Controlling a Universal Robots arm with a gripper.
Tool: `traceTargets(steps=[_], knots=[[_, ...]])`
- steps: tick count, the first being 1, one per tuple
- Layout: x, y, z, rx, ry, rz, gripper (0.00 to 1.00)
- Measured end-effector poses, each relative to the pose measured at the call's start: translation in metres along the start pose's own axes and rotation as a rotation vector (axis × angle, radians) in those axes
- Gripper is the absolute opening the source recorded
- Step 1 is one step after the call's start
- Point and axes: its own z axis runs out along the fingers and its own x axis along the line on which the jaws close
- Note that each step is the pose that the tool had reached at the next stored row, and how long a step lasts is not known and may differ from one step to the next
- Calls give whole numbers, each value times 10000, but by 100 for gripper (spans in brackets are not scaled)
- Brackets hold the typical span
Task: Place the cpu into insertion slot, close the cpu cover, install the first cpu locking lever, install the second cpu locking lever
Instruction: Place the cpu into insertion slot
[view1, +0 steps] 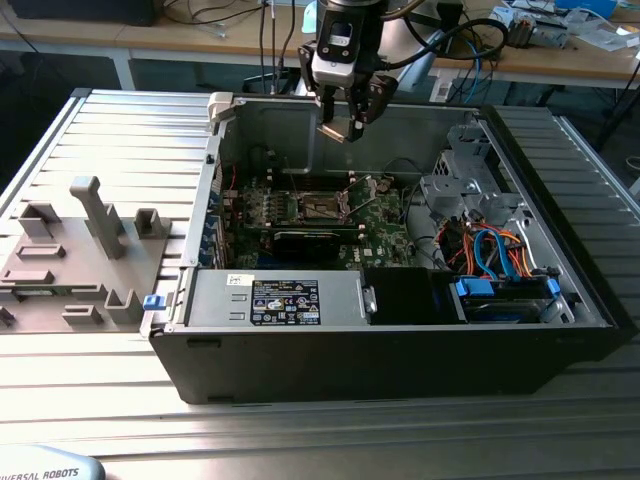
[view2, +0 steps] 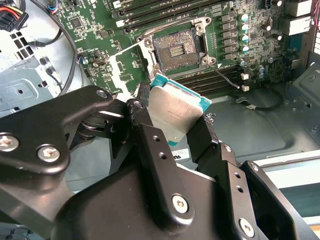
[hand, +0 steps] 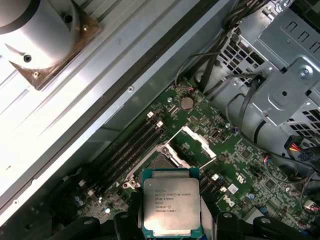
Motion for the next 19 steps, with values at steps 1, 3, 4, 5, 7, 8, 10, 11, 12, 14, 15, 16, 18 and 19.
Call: traceTargets(steps=[1,3,4,5,7,8,10,11,12,14,15,16,18,19], knots=[[0,0,0,0,-1,11,54],[0,0,0,-1,-2,37,54],[0,0,0,-1,-3,43,54],[0,0,0,-1,-4,51,54],[0,0,0,-1,-5,66,54],[0,0,0,-1,-6,74,54],[0,0,0,-1,-7,90,54],[0,0,0,-2,-7,97,54],[0,0,0,-2,-8,105,54],[0,0,0,-2,-9,120,54],[0,0,0,-2,-10,126,54],[0,0,0,-2,-11,136,54],[0,0,0,-3,-11,148,54],[0,0,0,-3,-12,155,54]])
